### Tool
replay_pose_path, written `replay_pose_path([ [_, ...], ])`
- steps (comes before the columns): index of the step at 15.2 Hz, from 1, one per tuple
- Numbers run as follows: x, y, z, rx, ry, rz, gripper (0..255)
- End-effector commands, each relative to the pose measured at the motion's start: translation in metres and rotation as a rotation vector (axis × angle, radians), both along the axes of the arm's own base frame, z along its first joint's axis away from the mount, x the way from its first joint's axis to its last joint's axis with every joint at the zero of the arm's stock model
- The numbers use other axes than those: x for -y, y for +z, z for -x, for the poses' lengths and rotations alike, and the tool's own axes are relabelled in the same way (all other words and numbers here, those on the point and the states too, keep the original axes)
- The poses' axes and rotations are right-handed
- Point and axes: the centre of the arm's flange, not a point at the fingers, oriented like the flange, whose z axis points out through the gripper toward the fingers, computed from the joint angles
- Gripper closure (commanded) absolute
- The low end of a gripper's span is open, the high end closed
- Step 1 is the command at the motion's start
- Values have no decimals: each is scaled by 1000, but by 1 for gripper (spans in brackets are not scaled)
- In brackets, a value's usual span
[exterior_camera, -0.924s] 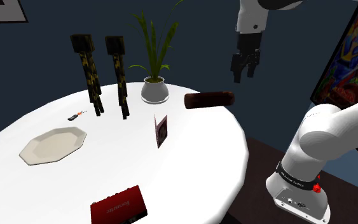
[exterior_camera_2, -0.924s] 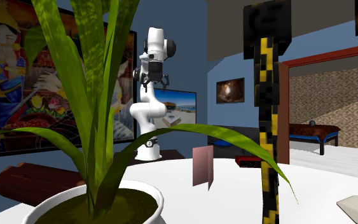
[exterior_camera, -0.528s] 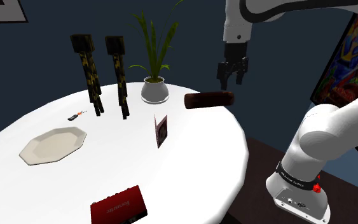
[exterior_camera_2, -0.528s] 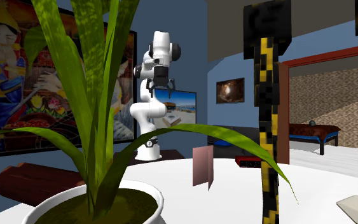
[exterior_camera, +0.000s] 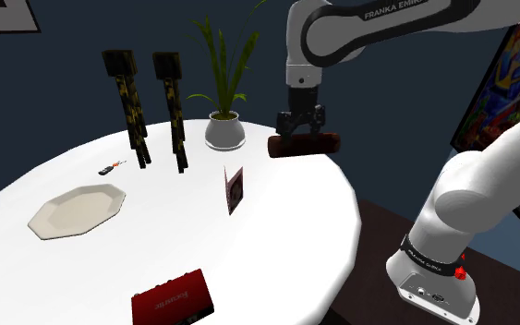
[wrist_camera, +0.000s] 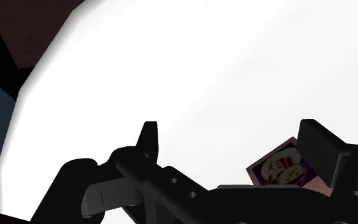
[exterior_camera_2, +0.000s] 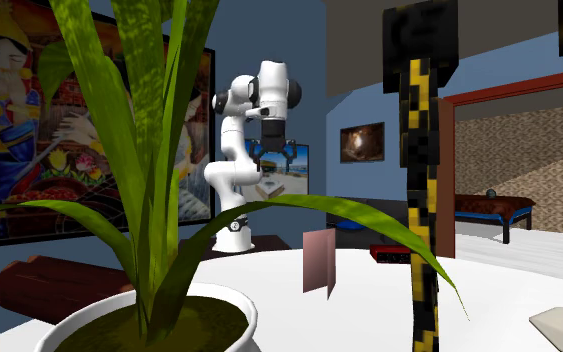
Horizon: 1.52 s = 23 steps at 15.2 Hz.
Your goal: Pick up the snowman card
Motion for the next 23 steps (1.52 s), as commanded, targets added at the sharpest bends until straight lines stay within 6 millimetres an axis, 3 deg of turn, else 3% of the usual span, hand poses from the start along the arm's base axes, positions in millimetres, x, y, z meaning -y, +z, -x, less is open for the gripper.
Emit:
replay_pose_path([
  [1,-14,-13,-15,1,-32,-2,0],
  [10,-61,-79,-99,2,-170,-7,0],
  [19,-96,-145,-187,4,-305,-12,0],
  [23,-96,-166,-187,4,-305,-12,0],
])
